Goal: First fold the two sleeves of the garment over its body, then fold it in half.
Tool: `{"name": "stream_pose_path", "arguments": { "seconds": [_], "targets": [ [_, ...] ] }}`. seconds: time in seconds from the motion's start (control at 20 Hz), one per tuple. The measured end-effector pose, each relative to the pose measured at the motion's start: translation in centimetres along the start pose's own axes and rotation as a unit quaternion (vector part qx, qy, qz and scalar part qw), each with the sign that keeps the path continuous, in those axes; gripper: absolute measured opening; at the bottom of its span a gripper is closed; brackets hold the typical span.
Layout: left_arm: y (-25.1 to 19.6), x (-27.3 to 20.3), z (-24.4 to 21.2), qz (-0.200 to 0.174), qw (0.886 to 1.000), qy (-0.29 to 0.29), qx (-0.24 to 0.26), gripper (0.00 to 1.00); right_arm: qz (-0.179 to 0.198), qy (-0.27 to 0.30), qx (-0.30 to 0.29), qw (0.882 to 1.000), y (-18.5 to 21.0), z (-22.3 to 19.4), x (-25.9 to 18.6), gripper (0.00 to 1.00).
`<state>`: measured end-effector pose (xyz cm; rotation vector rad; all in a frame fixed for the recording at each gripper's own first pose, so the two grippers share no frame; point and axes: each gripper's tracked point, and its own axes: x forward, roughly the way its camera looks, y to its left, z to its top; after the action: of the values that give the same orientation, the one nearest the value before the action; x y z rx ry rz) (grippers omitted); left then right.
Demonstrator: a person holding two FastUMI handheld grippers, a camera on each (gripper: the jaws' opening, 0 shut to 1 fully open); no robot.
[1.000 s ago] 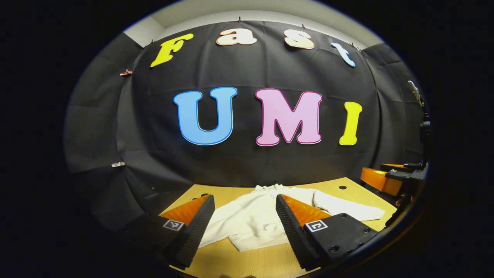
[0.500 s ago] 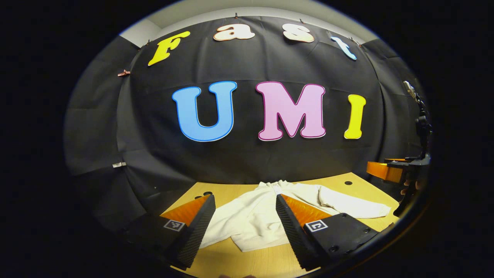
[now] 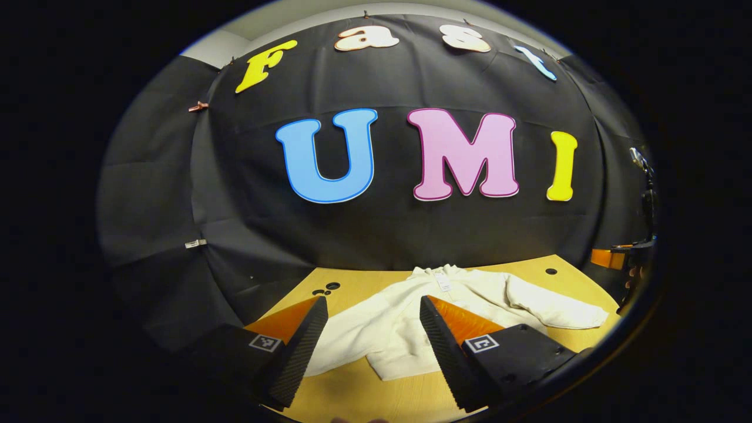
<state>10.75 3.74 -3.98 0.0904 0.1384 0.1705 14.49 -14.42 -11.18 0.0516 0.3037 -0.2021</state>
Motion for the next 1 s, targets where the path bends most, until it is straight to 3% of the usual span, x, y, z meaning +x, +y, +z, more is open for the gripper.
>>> {"name": "stream_pose_path", "arguments": {
  "seconds": [0.05, 0.35, 0.65, 1.0],
  "targets": [
    [0.1, 0.1, -0.1, 0.005, 1.000, 0.001, 0.002, 0.94, -0.011, 0.006, 0.004, 1.000, -1.1, -0.4, 0.6, 0.96],
    [0.4, 0.0, -1.7, 0.020, 0.999, 0.027, 0.019, 0.97, -0.072, 0.061, 0.028, 0.995, -7.6, -4.4, 4.3, 0.96],
    [0.4, 0.1, -2.9, 0.032, 0.998, 0.046, 0.018, 0.99, -0.138, 0.138, 0.043, 0.980, -14.1, -11.3, 5.0, 0.97],
    [0.1, -0.1, -5.2, 0.035, 0.996, 0.074, 0.022, 0.99, -0.165, 0.218, 0.043, 0.961, -17.4, -18.0, 4.6, 0.97]
  ]
}}
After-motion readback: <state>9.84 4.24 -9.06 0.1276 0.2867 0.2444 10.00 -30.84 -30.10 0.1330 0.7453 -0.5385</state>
